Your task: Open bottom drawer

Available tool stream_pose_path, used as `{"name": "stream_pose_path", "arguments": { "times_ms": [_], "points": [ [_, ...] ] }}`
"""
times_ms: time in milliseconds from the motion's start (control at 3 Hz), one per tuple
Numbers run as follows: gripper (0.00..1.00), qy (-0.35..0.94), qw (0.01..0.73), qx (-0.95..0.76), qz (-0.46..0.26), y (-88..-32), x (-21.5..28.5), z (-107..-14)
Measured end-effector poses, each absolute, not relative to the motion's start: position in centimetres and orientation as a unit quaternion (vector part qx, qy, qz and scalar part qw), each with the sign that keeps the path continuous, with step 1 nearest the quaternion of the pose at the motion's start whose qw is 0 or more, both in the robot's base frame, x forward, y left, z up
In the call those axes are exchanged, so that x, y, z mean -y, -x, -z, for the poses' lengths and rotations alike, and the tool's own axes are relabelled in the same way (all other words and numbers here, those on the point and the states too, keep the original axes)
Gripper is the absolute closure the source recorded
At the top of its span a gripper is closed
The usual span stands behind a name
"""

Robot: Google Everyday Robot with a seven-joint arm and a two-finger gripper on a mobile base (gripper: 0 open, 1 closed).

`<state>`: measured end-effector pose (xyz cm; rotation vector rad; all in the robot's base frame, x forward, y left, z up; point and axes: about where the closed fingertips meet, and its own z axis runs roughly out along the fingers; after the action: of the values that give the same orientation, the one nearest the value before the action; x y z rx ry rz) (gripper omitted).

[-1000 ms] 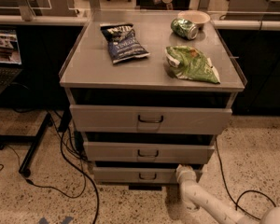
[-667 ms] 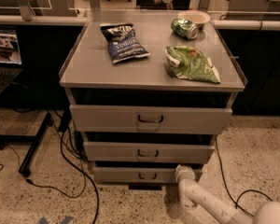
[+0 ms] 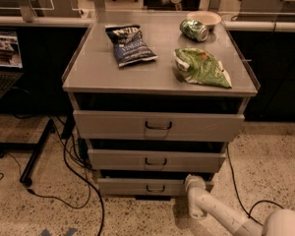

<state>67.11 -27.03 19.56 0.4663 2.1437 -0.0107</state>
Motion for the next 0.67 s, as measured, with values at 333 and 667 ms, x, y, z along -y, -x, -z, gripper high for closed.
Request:
{"name": "stream_pose_path", "arguments": {
  "times_ms": [333,667],
  "points": [
    [1.00,-0.192,0.424,-0.885,0.002,-65.17,27.18,-18.97],
    [1.00,-0.192,0.424,-0.885,0.002,-65.16,27.18,-19.38]
  ]
}}
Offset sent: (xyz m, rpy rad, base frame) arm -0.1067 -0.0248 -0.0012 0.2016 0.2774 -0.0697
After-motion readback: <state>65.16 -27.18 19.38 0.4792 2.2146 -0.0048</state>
